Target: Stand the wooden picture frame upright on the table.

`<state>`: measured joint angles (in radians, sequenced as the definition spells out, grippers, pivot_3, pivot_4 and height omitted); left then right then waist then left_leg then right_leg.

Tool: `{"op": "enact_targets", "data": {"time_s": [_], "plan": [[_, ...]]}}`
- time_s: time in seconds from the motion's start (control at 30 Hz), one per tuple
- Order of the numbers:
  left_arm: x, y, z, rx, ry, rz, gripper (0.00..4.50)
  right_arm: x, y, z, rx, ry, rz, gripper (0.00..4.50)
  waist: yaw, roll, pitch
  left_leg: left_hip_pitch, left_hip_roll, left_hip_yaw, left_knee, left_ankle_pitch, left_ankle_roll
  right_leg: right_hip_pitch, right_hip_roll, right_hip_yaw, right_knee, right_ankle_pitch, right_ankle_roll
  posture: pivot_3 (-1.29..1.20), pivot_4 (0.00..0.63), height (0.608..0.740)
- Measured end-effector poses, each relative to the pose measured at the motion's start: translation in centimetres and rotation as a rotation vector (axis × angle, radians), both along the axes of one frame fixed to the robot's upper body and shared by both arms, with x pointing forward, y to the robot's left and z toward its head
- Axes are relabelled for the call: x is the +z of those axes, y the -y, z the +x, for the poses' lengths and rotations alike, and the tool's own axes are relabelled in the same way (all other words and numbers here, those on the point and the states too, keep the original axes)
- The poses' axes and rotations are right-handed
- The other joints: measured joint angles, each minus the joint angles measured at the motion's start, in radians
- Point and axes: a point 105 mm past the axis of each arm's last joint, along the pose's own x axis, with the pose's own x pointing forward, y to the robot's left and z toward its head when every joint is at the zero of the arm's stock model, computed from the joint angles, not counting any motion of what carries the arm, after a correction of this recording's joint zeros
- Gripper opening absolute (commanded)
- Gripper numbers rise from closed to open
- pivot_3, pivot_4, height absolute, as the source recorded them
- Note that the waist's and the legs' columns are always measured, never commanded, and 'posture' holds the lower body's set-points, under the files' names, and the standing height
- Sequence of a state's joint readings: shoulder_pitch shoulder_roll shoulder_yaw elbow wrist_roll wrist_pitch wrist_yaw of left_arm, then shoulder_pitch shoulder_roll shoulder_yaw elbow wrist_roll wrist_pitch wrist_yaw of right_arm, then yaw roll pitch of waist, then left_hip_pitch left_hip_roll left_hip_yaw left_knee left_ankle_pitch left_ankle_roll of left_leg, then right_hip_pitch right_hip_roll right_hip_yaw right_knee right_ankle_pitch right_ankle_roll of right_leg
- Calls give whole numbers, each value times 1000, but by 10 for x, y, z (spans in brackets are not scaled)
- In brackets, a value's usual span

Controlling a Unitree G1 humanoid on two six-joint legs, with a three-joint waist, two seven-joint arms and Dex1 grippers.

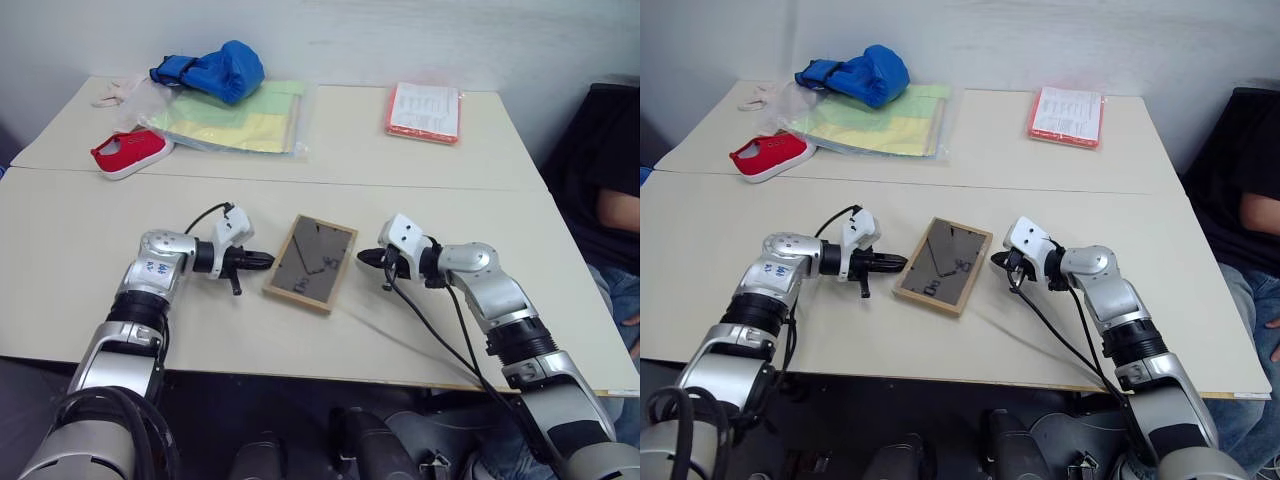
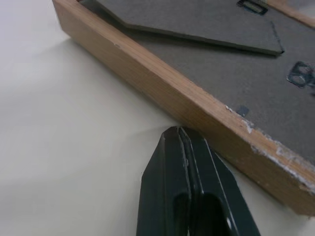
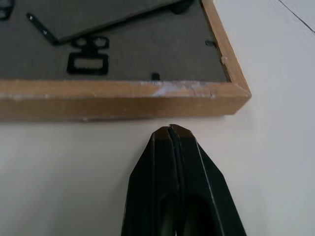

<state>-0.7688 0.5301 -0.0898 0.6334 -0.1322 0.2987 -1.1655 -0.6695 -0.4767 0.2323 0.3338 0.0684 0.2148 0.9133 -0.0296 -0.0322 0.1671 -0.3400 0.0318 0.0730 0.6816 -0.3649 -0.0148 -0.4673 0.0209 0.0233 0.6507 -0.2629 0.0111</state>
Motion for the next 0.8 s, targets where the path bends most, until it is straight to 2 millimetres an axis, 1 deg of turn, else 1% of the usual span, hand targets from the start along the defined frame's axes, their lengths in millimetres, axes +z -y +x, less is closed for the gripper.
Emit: {"op": "enact_targets", "data": {"time_s": [0.07,0.17,0.27,0.33,0.43,0.57,0.6,0.8], "plan": [[2,1,-4,33,-59,-64,14,0,0,0,2,-1,0,0,-2,0,0,0,0,0,0,0,0,0,0,0,1,0,0,0,150,740],[4,-4,-13,87,-186,-150,631,0,4,-4,19,0,-19,0,-7,0,0,1,0,0,0,-1,1,0,0,1,2,0,0,0,150,740],[-3,-21,-25,168,-376,-179,1538,0,5,-8,43,15,-56,0,-16,0,0,1,0,0,0,-2,3,0,0,1,2,0,0,0,150,740],[-1,-25,-33,193,-477,-209,2187,-3,2,-12,76,34,-104,0,-20,0,0,2,0,0,0,-2,3,0,0,1,2,0,0,0,150,740],[4,-20,-36,228,-602,-273,3097,-9,-5,-15,126,77,-184,0,-22,0,0,3,-1,0,0,-2,3,1,0,1,3,0,0,0,150,740],[8,-6,-33,221,-668,-328,4325,-8,-9,-15,156,130,-246,0,-21,0,-1,4,-1,0,0,0,0,2,0,2,3,0,0,0,150,740],[7,-3,-33,209,-674,-328,4465,-8,-10,-15,158,136,-254,0,-21,0,-1,4,-1,0,0,1,-2,2,0,2,3,0,0,0,150,740],[4,18,-35,149,-684,-273,4465,-11,-13,-14,168,152,-279,0,-20,2,-6,6,-2,0,0,1,-2,4,0,3,3,0,0,0,150,740]]}}
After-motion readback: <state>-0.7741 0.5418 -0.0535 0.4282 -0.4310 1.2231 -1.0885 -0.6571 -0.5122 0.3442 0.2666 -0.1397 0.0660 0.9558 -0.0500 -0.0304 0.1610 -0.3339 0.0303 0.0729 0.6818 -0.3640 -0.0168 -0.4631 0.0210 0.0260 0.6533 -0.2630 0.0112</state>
